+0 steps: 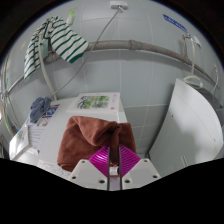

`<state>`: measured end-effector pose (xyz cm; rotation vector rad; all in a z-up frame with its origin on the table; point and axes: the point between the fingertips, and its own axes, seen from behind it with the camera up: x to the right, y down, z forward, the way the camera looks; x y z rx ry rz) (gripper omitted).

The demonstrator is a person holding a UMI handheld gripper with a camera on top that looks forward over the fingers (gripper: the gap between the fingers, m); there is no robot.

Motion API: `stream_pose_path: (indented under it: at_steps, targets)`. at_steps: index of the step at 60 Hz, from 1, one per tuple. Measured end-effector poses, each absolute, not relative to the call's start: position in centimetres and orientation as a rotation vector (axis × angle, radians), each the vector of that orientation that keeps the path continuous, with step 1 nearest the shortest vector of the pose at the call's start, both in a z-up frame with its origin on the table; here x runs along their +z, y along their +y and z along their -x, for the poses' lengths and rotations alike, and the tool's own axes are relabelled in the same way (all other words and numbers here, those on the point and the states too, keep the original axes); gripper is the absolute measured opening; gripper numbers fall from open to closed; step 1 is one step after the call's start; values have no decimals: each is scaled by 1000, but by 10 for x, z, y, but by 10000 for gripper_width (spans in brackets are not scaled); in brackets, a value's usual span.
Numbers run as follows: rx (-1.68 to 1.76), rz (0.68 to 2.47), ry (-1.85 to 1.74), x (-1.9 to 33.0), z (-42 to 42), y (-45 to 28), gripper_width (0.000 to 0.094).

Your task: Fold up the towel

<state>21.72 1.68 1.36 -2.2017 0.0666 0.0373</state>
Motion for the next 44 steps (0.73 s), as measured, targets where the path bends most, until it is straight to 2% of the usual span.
stream_pose_path:
  at_steps: [7, 10, 12, 16, 32, 44]
  targets:
    - [14, 2163, 92, 32, -222, 12, 515]
    - [4, 2148, 96, 42, -224, 5, 761]
    - [-10, 2144, 97, 46, -224, 0, 857]
    - [-34, 2135, 93, 55, -221, -12, 823]
    - [-105, 2102, 145, 92, -186, -99, 828]
    - [-91, 2125, 221, 99, -169, -161, 841]
